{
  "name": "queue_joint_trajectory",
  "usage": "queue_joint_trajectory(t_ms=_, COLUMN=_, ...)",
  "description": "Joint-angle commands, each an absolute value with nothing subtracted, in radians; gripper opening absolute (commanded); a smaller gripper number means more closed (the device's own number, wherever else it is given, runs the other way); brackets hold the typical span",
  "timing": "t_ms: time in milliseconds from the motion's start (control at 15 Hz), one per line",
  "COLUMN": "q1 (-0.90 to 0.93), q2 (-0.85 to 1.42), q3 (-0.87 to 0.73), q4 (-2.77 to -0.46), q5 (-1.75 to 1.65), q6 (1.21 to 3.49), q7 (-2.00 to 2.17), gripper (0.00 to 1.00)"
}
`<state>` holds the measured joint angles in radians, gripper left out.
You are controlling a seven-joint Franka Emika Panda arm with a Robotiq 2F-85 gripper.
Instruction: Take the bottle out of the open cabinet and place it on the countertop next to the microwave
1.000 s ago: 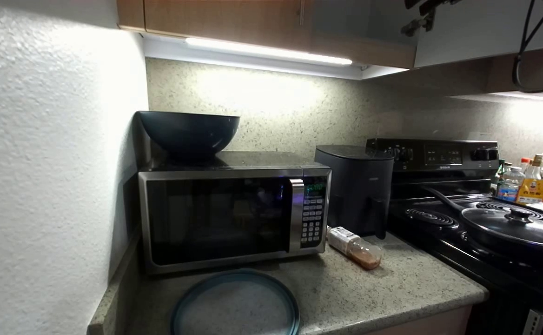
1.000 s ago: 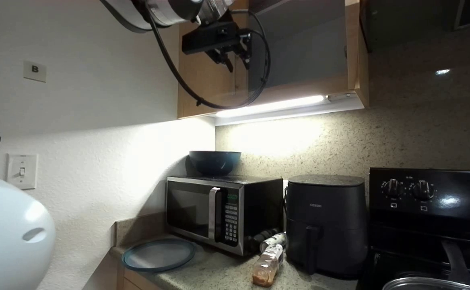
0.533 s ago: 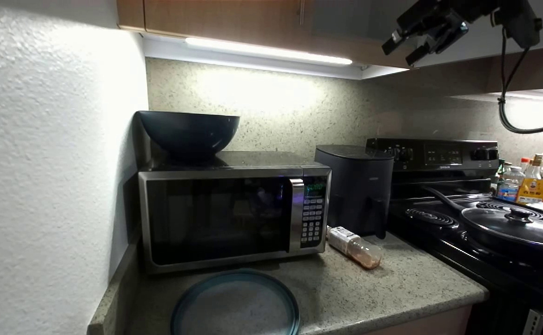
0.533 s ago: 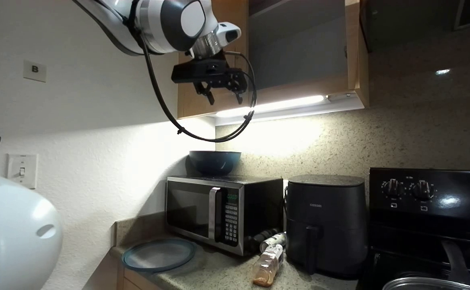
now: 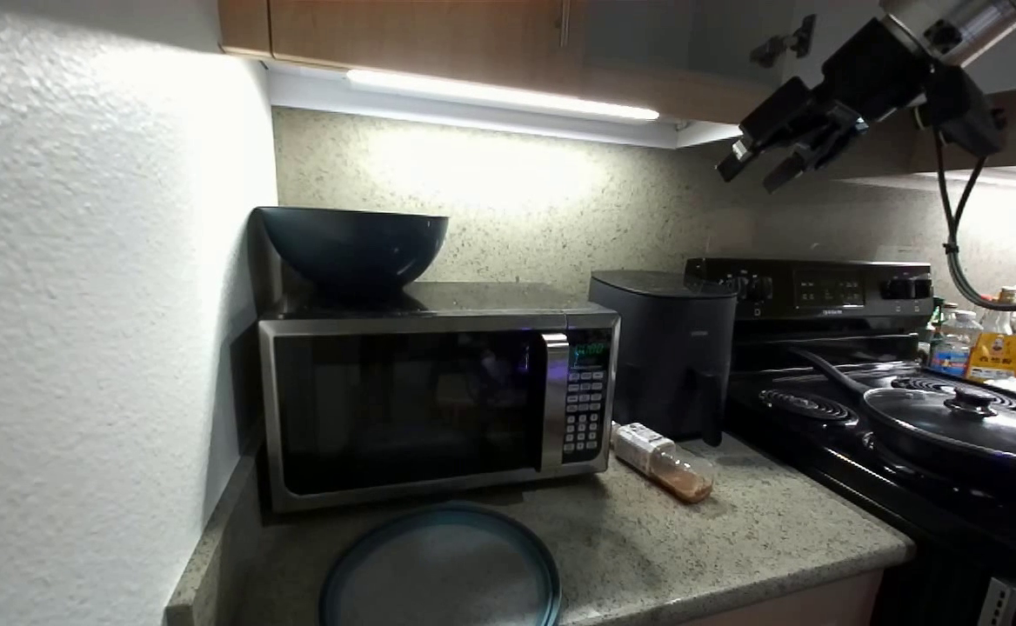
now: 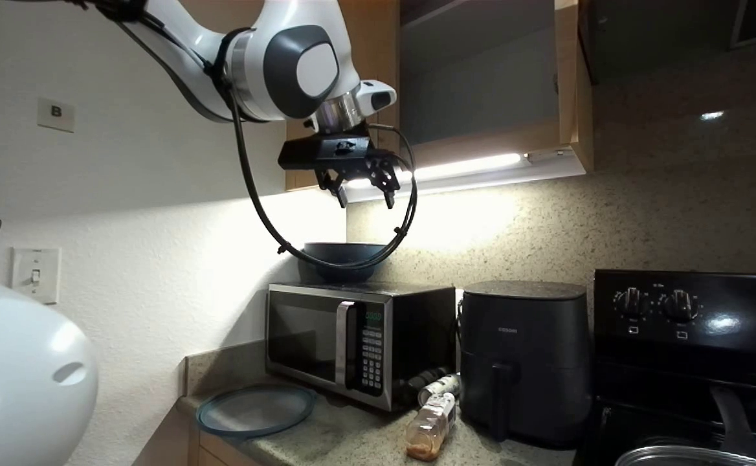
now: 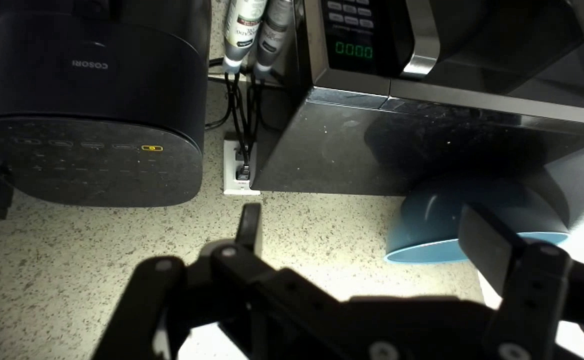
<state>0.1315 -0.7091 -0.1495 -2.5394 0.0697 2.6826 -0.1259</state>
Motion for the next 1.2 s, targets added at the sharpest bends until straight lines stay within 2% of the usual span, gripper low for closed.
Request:
queue_joint_trajectory(t_ms=0, q1=0.120, q2=-0.706, q3=-0.139, q4=-2.537, q5=0.083, q6=2.680, q7=-0.135, gripper=1.00)
queue_joint_trajectory(t_ms=200, q1=0.118, q2=-0.690, q3=-0.142, q4=-2.538, q5=0.085, q6=2.692, q7=-0.133, gripper=1.00)
queue_joint_trajectory(t_ms=867, q1=0.094, q2=-0.412, q3=-0.181, q4=-2.543, q5=0.095, q6=2.855, q7=-0.140, gripper=1.00)
queue_joint_trajectory(t_ms=1133, q1=0.082, q2=-0.390, q3=-0.166, q4=-2.549, q5=0.089, q6=2.834, q7=-0.135, gripper=1.00)
